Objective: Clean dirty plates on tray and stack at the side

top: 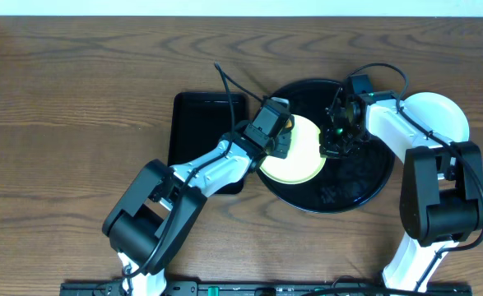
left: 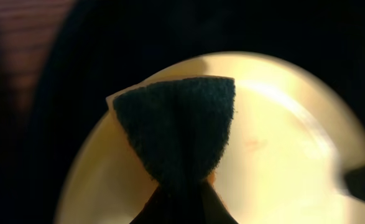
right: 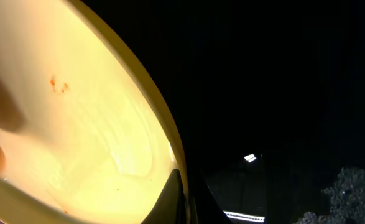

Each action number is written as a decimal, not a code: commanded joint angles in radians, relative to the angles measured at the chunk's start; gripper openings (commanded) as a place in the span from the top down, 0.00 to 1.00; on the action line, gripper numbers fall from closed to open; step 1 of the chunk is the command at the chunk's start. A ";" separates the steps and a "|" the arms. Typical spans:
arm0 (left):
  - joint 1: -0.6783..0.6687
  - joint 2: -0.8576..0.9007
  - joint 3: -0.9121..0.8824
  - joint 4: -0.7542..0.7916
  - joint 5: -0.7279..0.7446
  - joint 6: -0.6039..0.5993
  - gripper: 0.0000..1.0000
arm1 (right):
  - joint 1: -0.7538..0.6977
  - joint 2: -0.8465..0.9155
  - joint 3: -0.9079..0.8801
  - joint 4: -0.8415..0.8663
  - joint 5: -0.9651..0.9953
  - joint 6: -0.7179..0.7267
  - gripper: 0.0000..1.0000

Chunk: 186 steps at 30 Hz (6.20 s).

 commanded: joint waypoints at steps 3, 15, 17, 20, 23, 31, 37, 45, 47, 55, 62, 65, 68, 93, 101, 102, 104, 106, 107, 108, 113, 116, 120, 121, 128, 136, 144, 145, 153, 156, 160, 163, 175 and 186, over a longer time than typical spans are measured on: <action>-0.055 -0.027 0.029 0.013 0.124 0.016 0.93 | 0.021 0.016 -0.019 -0.009 0.018 -0.006 0.99; -0.079 0.088 0.029 0.104 0.101 0.047 0.93 | 0.022 0.016 -0.019 -0.013 0.018 -0.006 0.99; -0.061 0.097 0.029 0.072 0.061 0.047 0.93 | 0.022 0.016 -0.019 -0.016 0.018 -0.006 0.99; -0.013 0.088 0.029 0.001 0.060 0.046 0.93 | 0.022 0.016 -0.019 -0.019 0.018 -0.006 0.99; 0.027 0.053 0.029 -0.095 0.064 0.029 0.93 | 0.021 0.016 -0.019 -0.018 0.034 -0.006 0.99; 0.094 -0.081 0.029 -0.324 0.064 0.028 0.93 | 0.022 0.016 -0.019 -0.025 0.052 0.002 0.99; 0.151 -0.230 0.029 -0.354 0.063 0.028 0.93 | 0.021 0.016 -0.019 -0.022 0.052 0.002 0.99; 0.298 -0.280 0.017 -0.397 0.063 0.028 0.93 | 0.021 0.016 -0.019 -0.012 0.051 0.002 0.99; 0.332 -0.266 0.006 -0.396 0.063 0.028 0.92 | 0.020 0.016 -0.018 -0.013 0.051 0.002 0.99; 0.412 -0.117 -0.007 -0.394 0.178 0.111 0.92 | 0.020 0.016 -0.018 -0.015 0.051 0.002 0.99; 0.418 0.030 -0.007 -0.391 0.161 0.148 0.93 | 0.020 0.016 -0.018 -0.021 0.051 0.002 0.99; 0.422 0.053 -0.006 -0.384 0.136 0.146 0.92 | 0.020 0.016 -0.019 -0.021 0.051 0.002 0.99; 0.422 0.039 0.003 -0.390 0.195 0.149 0.93 | 0.020 0.016 -0.018 -0.024 0.051 0.002 0.99; 0.425 0.008 -0.040 -0.394 0.159 0.155 0.92 | 0.020 0.016 -0.019 -0.024 0.051 0.002 0.99; 0.425 -0.109 -0.018 -0.401 0.164 0.155 0.72 | 0.020 0.016 -0.018 0.018 0.051 0.014 0.99; 0.425 -0.142 -0.018 -0.402 0.164 0.155 0.68 | 0.020 0.016 -0.019 0.034 0.051 0.017 0.99; 0.425 -0.191 -0.018 -0.409 0.164 0.155 0.58 | 0.020 0.016 -0.019 0.059 0.051 0.018 0.99; 0.425 -0.232 -0.018 -0.419 0.164 0.155 0.41 | 0.020 0.016 -0.019 0.082 0.047 0.017 0.99; 0.425 -0.252 -0.018 -0.425 0.164 0.155 0.39 | 0.019 0.016 -0.018 0.093 0.047 0.017 0.99; 0.425 -0.270 -0.018 -0.434 0.164 0.155 0.39 | 0.019 0.016 -0.018 0.103 0.047 0.017 0.99; 0.425 -0.310 -0.018 -0.480 0.164 0.155 0.38 | -0.005 -0.006 -0.016 0.158 0.005 -0.017 0.99; 0.425 -0.310 -0.018 -0.502 0.164 0.155 0.38 | -0.024 -0.044 -0.016 0.169 0.011 -0.029 0.99; 0.425 -0.310 -0.018 -0.507 0.164 0.155 0.38 | -0.056 -0.143 -0.016 0.181 0.050 -0.096 0.99; 0.425 -0.310 -0.018 -0.507 0.164 0.155 0.38 | -0.058 -0.169 -0.016 0.179 0.077 -0.110 0.99; 0.425 -0.310 -0.018 -0.505 0.164 0.155 0.38 | -0.038 -0.359 -0.016 0.171 0.305 -0.244 0.99; 0.425 -0.310 -0.018 -0.501 0.164 0.155 0.38 | 0.058 -0.459 -0.016 0.177 0.772 -0.332 0.99; 0.425 -0.309 -0.018 -0.500 0.164 0.155 0.38 | 0.248 -0.463 -0.016 0.207 1.099 -0.375 0.99; 0.425 -0.309 -0.018 -0.500 0.164 0.155 0.38 | 0.272 -0.463 -0.016 0.217 1.123 -0.394 0.99; 0.425 -0.309 -0.018 -0.500 0.164 0.155 0.38 | 0.335 -0.463 -0.016 0.254 1.174 -0.409 0.99; 0.425 -0.309 -0.018 -0.500 0.164 0.155 0.38 | 0.315 -0.463 -0.016 0.253 1.163 -0.396 0.99; 0.425 -0.309 -0.018 -0.500 0.164 0.155 0.38 | 0.277 -0.463 -0.017 0.251 1.154 -0.337 0.99; 0.425 -0.310 -0.018 -0.500 0.164 0.155 0.38 | 0.210 -0.461 -0.017 0.240 1.088 -0.252 0.99; 0.425 -0.310 -0.018 -0.501 0.164 0.155 0.38 | -0.257 -0.434 -0.018 0.159 0.720 0.114 0.99; 0.425 -0.309 -0.018 -0.501 0.164 0.155 0.38 | -0.573 -0.380 -0.018 0.172 0.508 0.151 0.99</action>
